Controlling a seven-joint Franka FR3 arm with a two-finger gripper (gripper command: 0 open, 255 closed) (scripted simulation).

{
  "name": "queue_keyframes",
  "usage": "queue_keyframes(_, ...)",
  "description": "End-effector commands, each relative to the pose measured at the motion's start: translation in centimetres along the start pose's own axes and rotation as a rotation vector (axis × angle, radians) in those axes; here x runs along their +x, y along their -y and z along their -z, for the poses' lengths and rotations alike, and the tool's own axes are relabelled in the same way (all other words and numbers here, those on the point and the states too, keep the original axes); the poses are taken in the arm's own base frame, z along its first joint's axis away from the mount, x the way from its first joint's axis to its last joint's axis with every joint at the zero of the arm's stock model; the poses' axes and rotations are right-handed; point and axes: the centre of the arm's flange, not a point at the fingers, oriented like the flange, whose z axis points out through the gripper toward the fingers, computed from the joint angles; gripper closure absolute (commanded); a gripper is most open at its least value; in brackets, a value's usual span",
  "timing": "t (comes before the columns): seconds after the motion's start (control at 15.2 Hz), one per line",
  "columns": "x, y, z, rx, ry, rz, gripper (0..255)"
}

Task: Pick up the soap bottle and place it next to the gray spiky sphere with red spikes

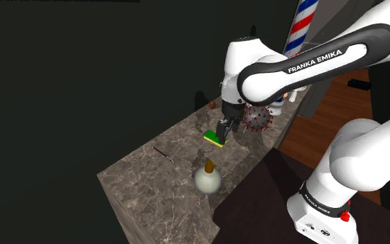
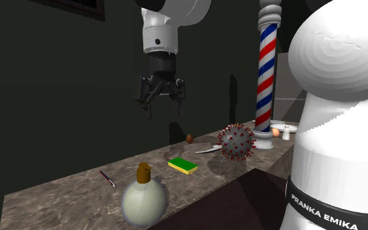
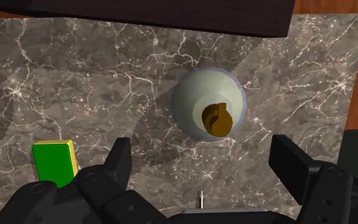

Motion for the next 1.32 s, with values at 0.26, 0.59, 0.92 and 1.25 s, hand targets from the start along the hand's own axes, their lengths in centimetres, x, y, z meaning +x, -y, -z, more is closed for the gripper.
queue_keyframes(0.26, 2.6, 2.5, -6.9, -0.004, -0.015, 0.007, 0)
queue_keyframes(0.59, 4.5, 4.6, -12.5, -0.008, -0.025, 0.013, 0)
queue_keyframes(0.92, 4.6, 4.6, -15.1, -0.008, -0.025, 0.013, 0)
queue_keyframes(1.25, 4.6, 4.6, -16.5, -0.008, -0.025, 0.013, 0)
